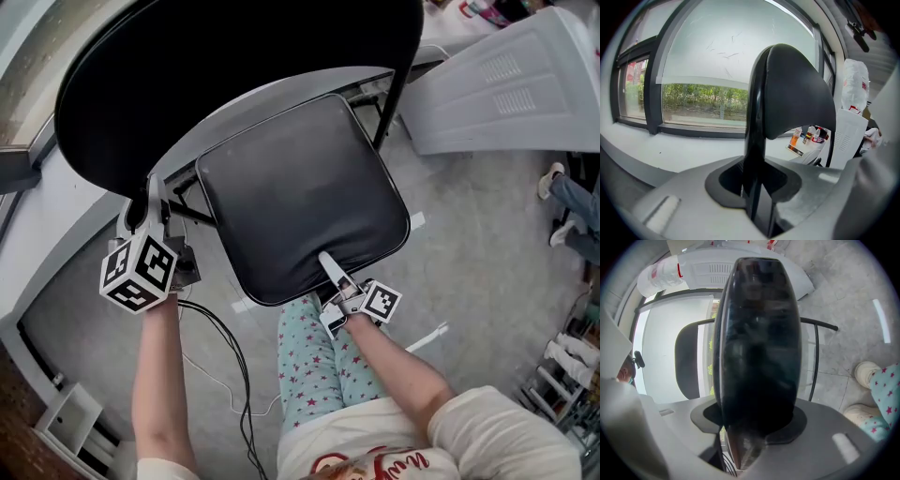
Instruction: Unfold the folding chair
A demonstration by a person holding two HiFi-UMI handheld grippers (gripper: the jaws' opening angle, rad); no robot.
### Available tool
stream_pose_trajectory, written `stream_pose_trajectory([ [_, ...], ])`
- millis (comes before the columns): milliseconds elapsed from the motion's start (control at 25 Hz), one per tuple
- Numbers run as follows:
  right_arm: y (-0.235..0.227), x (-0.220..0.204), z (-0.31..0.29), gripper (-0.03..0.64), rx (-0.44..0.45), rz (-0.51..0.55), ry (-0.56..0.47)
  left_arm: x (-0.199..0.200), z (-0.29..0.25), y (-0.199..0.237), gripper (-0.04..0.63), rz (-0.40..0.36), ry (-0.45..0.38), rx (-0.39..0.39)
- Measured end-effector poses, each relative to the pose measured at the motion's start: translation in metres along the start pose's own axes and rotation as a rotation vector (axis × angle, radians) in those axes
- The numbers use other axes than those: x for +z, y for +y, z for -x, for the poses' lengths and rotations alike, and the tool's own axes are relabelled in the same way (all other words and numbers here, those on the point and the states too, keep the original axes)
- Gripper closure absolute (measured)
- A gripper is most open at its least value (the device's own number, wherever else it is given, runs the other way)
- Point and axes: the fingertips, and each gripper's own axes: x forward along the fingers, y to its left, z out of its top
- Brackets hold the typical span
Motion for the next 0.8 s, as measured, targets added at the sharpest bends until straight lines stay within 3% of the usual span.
stream_pose_trajectory([
  [800,-0.062,-0.009,0.008,0.348,0.066,-0.01,0.024,-0.029,-0.013,0.005,0.512,0.003,0.007,-0.024],
])
